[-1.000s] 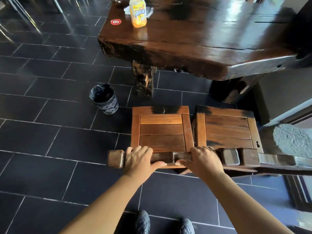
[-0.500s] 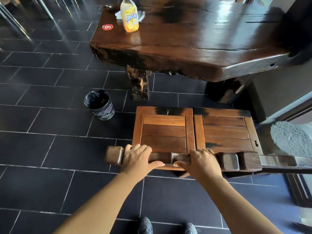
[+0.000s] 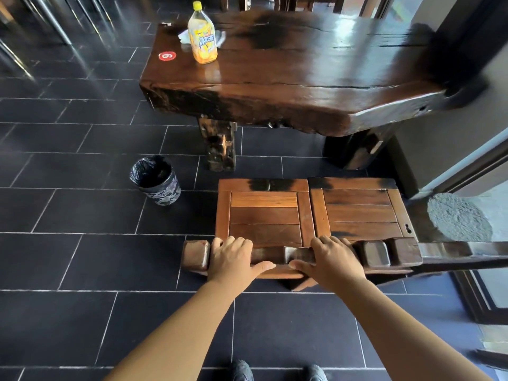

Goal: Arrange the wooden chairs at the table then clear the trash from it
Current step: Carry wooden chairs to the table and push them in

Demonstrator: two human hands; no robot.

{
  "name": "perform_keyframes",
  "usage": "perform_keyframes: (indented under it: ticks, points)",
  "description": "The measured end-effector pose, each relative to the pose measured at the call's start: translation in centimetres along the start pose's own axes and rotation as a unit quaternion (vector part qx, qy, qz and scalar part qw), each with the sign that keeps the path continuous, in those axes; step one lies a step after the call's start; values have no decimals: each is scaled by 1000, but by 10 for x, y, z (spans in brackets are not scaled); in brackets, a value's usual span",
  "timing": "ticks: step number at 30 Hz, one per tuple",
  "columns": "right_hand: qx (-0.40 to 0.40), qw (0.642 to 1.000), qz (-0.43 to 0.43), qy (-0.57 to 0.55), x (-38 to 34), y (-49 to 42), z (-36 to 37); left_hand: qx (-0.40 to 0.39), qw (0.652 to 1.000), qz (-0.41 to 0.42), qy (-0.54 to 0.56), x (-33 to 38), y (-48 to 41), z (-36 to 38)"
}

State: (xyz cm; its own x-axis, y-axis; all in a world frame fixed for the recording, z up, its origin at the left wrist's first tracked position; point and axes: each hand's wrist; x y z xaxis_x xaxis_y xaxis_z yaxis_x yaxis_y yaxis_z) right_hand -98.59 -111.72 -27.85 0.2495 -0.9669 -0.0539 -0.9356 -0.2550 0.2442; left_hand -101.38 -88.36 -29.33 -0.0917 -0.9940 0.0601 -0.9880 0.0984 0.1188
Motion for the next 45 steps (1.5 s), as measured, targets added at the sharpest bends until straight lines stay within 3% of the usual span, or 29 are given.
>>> perform_keyframes:
  ticks: [8,11,26,45]
  points:
    - [-11,999,-14,29,0,-1,2,-55,998,7,-10,-1,-4,-13]
    - [26,999,-9,28,-2,-3,2,-58,997,26,-35,-4,-7,-14]
    - [180,977,-62,101,3,-9,33,60,991,29,-114,0,-5,14]
    - [183,979,-68,62,15,-89,9,71,990,50,-113,-20,-83,-2]
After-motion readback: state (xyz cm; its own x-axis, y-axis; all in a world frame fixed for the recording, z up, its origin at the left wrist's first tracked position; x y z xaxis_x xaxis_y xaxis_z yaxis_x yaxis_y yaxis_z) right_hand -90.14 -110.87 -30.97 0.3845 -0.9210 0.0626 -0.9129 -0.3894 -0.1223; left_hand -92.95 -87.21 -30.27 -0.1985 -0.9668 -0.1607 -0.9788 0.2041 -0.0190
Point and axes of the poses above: each hand's wrist, its own y-axis away from the middle knuckle, its own z-axis out of the palm, x = y × z, and after that the axes turned 2 degrees about x, right-handed
